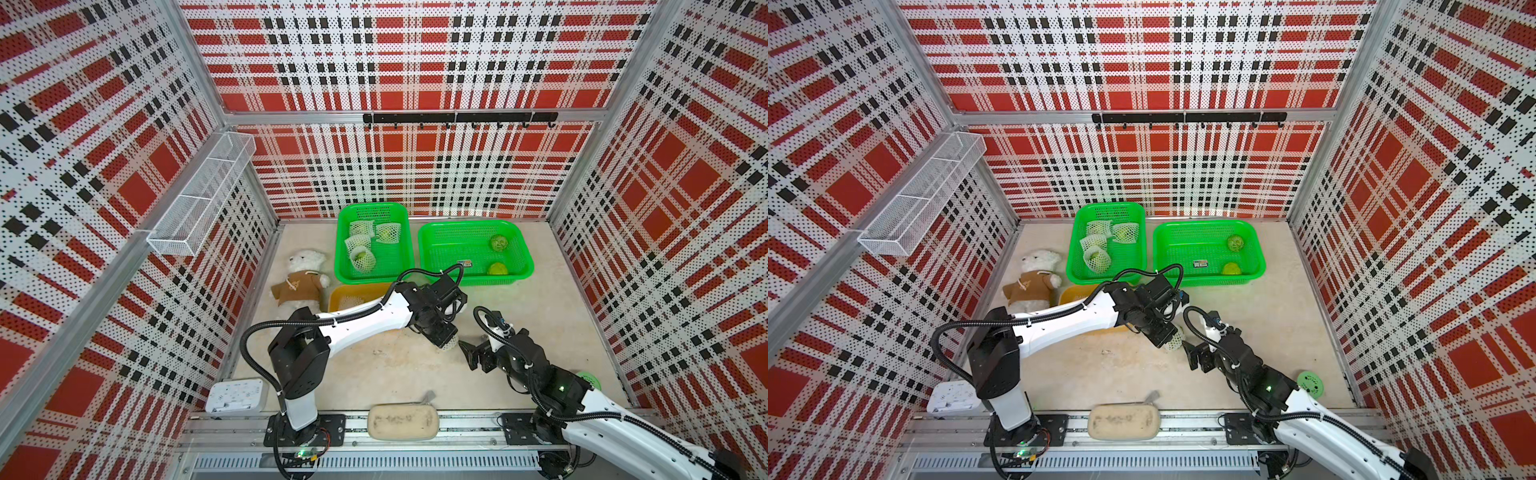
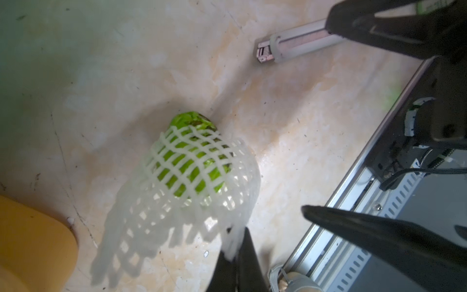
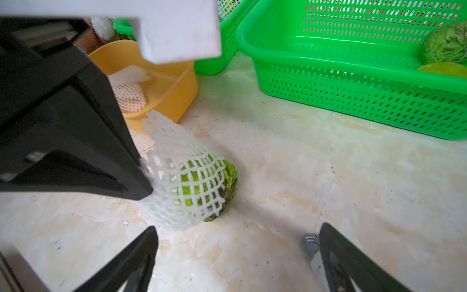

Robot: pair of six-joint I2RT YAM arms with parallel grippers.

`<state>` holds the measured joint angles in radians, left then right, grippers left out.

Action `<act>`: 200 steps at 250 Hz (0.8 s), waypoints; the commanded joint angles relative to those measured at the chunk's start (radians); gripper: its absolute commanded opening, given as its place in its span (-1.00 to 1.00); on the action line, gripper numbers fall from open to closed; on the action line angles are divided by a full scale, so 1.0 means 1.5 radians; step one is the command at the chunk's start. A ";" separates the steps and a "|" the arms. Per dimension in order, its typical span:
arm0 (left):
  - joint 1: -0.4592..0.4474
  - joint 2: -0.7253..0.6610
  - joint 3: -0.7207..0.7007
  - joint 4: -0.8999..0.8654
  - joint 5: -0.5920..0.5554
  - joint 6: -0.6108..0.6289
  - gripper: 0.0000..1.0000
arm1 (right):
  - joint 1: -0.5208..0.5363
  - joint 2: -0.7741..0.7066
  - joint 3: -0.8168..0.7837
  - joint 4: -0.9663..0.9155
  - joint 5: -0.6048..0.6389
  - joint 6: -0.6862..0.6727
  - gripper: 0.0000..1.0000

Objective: Sleeve custard apples in foam nets
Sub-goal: Put on the foam net on the custard apple.

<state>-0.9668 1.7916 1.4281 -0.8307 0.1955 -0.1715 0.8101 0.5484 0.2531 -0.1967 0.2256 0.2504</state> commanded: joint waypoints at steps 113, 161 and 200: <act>0.004 0.034 0.048 -0.041 -0.022 0.052 -1.00 | -0.002 0.020 -0.007 0.077 -0.034 0.002 1.00; -0.008 0.059 0.076 -0.048 -0.017 0.064 -1.00 | 0.000 0.034 -0.012 0.093 -0.072 0.001 1.00; 0.016 0.081 0.091 -0.066 -0.007 0.065 -1.00 | 0.031 0.041 -0.022 0.102 -0.048 0.036 1.00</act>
<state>-0.9745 1.8843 1.5425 -0.8951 0.1684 -0.0887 0.8211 0.6090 0.2440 -0.1101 0.1390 0.2626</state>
